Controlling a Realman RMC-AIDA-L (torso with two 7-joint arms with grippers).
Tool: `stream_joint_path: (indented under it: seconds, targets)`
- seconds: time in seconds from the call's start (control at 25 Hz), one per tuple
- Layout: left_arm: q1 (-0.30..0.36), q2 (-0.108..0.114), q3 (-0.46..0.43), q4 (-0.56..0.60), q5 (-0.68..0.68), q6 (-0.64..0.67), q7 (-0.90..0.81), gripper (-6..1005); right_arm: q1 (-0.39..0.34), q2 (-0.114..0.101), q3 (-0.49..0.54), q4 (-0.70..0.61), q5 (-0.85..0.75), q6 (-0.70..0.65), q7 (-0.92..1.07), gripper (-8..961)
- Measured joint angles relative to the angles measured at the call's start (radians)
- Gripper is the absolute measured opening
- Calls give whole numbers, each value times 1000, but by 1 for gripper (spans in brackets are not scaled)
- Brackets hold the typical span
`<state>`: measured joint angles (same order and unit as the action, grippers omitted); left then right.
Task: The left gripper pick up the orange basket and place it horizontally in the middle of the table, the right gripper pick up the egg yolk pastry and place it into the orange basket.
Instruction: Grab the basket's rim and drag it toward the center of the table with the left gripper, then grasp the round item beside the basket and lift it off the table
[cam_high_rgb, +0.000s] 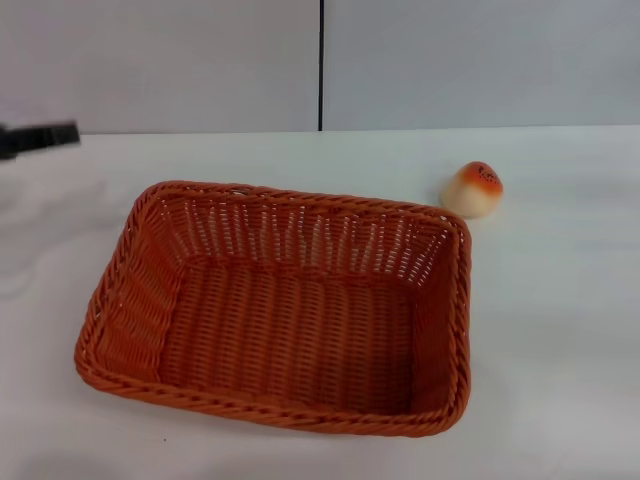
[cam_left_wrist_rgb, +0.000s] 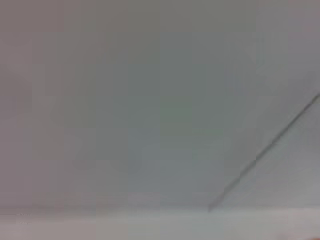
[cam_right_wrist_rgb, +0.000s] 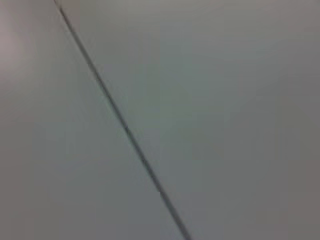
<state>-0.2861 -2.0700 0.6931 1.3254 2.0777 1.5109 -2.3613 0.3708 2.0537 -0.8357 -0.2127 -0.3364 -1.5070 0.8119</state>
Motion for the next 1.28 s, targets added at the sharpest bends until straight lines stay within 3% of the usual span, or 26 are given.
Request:
stream_joint_path:
  seconds: [0.04, 0.08, 0.2, 0.32, 0.4, 0.56, 0.72, 0.84, 1.0, 1.28]
  targets:
    - [9, 0, 40, 0, -32, -51, 33, 613, -17, -24, 0, -67, -113, 66, 120, 586]
    - [16, 0, 67, 0, -60, -92, 60, 613, -17, -24, 0, -67, -113, 66, 120, 586]
    - [59, 1, 166, -7, -225, -238, 214, 611, -26, -81, 6, -136, -318, 123, 307, 586]
    - [91, 1, 235, -44, -422, -342, 416, 608, -9, -147, 51, -199, -596, 144, 524, 586]
    - [104, 1, 270, -106, -608, -385, 598, 608, 10, -171, 123, -257, -823, 134, 677, 586]
    - [99, 1, 292, -275, -904, -367, 924, 607, 86, -217, 272, -370, -1273, 55, 951, 587]
    - [71, 1, 293, -490, -1184, -202, 1238, 606, 208, -277, 348, -406, -1655, -35, 1105, 587]
    - [40, 2, 294, -607, -1277, -110, 1334, 605, 287, -295, 336, -418, -1842, -58, 1151, 587]
    - [19, 4, 300, -668, -1303, -60, 1360, 604, 376, -303, 196, -419, -1935, -56, 1198, 587]
    - [15, 0, 374, -666, -1311, 1, 1374, 602, 460, -273, -90, -421, -1964, 63, 1270, 587]
